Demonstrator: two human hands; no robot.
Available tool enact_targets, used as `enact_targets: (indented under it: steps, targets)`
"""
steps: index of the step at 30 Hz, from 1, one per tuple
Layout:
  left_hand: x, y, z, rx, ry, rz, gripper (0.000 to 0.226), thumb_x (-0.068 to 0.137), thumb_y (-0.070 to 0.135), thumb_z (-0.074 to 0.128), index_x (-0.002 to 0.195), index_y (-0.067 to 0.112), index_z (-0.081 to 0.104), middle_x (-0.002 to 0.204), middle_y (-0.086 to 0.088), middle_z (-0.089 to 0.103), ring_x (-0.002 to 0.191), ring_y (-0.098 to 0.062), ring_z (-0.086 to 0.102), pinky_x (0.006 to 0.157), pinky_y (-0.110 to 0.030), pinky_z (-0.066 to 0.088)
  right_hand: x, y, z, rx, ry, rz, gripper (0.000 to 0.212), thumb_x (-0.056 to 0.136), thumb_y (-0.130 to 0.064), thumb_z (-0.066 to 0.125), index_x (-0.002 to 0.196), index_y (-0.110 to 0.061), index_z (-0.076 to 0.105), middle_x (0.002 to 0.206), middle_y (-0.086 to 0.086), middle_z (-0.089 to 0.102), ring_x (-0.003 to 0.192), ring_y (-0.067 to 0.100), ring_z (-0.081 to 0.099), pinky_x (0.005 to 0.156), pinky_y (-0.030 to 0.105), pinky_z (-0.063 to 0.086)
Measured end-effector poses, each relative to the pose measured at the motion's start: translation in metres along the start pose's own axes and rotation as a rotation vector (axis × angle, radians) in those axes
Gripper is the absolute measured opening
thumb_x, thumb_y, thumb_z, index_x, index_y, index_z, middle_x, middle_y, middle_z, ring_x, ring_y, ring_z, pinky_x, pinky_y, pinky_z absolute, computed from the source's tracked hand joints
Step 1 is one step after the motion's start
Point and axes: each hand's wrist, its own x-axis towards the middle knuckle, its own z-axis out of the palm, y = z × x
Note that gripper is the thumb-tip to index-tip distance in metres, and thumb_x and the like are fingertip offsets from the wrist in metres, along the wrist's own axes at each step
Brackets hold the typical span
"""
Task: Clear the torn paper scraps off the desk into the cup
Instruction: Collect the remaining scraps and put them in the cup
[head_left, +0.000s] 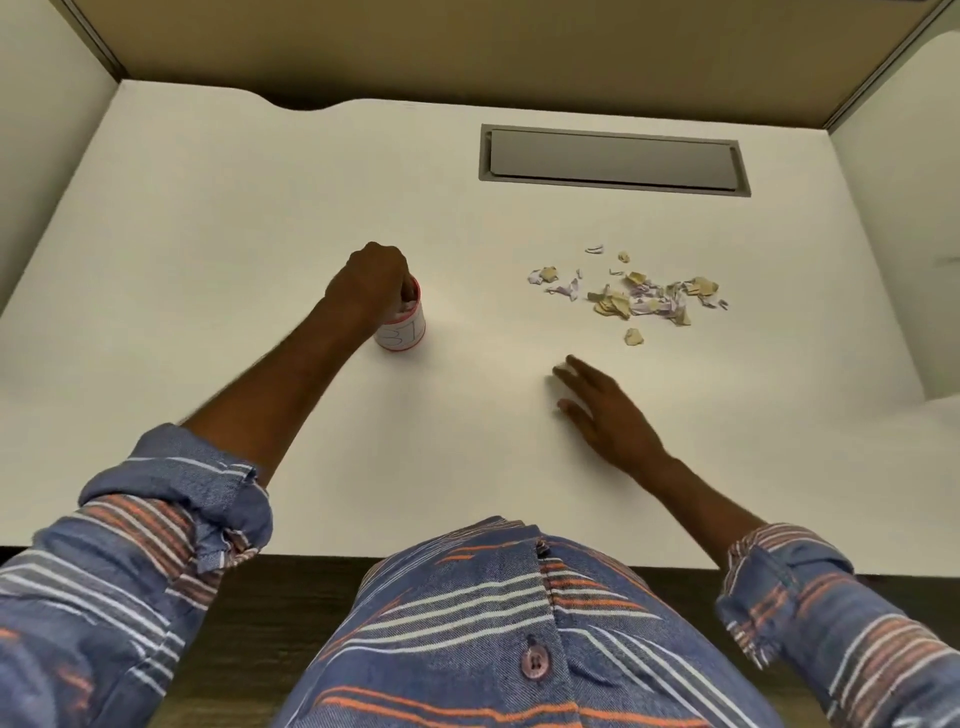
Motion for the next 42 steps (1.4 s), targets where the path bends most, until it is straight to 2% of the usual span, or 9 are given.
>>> enact_targets:
  steps: [6, 9, 18, 21, 25, 28, 31, 36, 42]
  targets:
    - [0.002, 0.003, 0.017, 0.073, -0.083, -0.058, 0.031, 0.083, 0.008, 0.067, 0.114, 0.004, 0.068, 0.116, -0.018, 0.066, 0.107, -0.038, 0.064, 0.084, -0.039, 0.052, -0.024, 0.010, 0.013, -0.126, 0.001, -0.148, 0.049, 0.096, 0.000, 0.057, 0.142, -0.014, 0.055, 0.150, 0.005, 0.051, 0.139, 0.022, 0.049, 0.110, 0.037, 0.048]
    - [0.006, 0.002, 0.021, 0.097, -0.094, -0.069, 0.032, 0.084, 0.009, 0.067, 0.115, 0.001, 0.066, 0.118, -0.020, 0.065, 0.108, -0.039, 0.063, 0.084, -0.040, 0.052, -0.039, 0.028, 0.002, -0.173, 0.080, -0.130, 0.042, 0.092, -0.001, 0.065, 0.133, -0.013, 0.064, 0.141, 0.006, 0.060, 0.131, 0.024, 0.058, 0.102, 0.037, 0.054]
    - [0.016, -0.001, 0.018, 0.145, -0.193, -0.024, 0.037, 0.086, 0.012, 0.067, 0.121, 0.001, 0.063, 0.124, -0.021, 0.063, 0.114, -0.039, 0.061, 0.092, -0.041, 0.051, -0.075, 0.054, -0.017, -0.113, 0.180, 0.046, 0.037, 0.094, -0.009, 0.066, 0.130, -0.017, 0.066, 0.142, 0.002, 0.059, 0.125, 0.019, 0.059, 0.104, 0.029, 0.048]
    - [0.016, -0.002, 0.009, 0.157, -0.224, 0.017, 0.034, 0.087, 0.008, 0.063, 0.121, 0.005, 0.066, 0.122, -0.018, 0.066, 0.111, -0.037, 0.063, 0.086, -0.039, 0.053, -0.082, 0.048, -0.003, -0.120, 0.106, -0.023, 0.040, 0.092, -0.005, 0.067, 0.130, -0.017, 0.067, 0.138, 0.005, 0.061, 0.125, 0.024, 0.060, 0.100, 0.038, 0.055]
    - [0.016, -0.003, -0.012, 0.133, -0.276, 0.014, 0.026, 0.084, 0.011, 0.068, 0.107, 0.022, 0.076, 0.111, -0.005, 0.071, 0.092, -0.024, 0.063, 0.072, -0.030, 0.049, -0.062, 0.048, -0.004, -0.153, 0.070, -0.095, 0.046, 0.090, 0.001, 0.066, 0.133, -0.015, 0.064, 0.135, 0.009, 0.062, 0.126, 0.026, 0.059, 0.098, 0.039, 0.056]
    - [0.016, 0.001, -0.020, 0.093, -0.277, -0.005, 0.023, 0.080, 0.018, 0.077, 0.103, 0.024, 0.077, 0.108, -0.004, 0.070, 0.095, -0.025, 0.064, 0.078, -0.034, 0.054, -0.030, 0.050, -0.016, -0.150, 0.070, -0.045, 0.046, 0.096, -0.005, 0.057, 0.141, -0.015, 0.056, 0.143, 0.010, 0.054, 0.133, 0.026, 0.053, 0.105, 0.040, 0.051]
    - [0.015, 0.003, -0.012, 0.119, -0.268, -0.009, 0.030, 0.084, 0.012, 0.070, 0.114, 0.017, 0.073, 0.115, -0.010, 0.070, 0.104, -0.031, 0.065, 0.087, -0.040, 0.057, 0.007, 0.053, -0.028, -0.129, 0.139, 0.045, 0.042, 0.102, -0.013, 0.051, 0.143, -0.010, 0.051, 0.150, 0.014, 0.047, 0.140, 0.029, 0.045, 0.113, 0.042, 0.043]
    - [0.014, 0.006, 0.006, 0.134, -0.251, -0.071, 0.041, 0.089, 0.007, 0.062, 0.130, 0.002, 0.059, 0.130, -0.020, 0.061, 0.118, -0.038, 0.059, 0.093, -0.041, 0.050, 0.050, 0.066, -0.053, -0.161, 0.162, 0.072, 0.047, 0.099, -0.007, 0.054, 0.145, -0.006, 0.048, 0.153, 0.020, 0.042, 0.141, 0.038, 0.040, 0.116, 0.043, 0.038]
    - [0.011, 0.006, 0.013, 0.118, -0.208, -0.093, 0.038, 0.091, 0.011, 0.060, 0.127, -0.002, 0.059, 0.128, -0.022, 0.061, 0.118, -0.039, 0.059, 0.095, -0.042, 0.049, 0.072, 0.077, -0.062, -0.124, 0.048, 0.078, 0.057, 0.097, -0.006, 0.057, 0.151, -0.003, 0.037, 0.160, 0.026, 0.024, 0.148, 0.043, 0.027, 0.122, 0.045, 0.027]
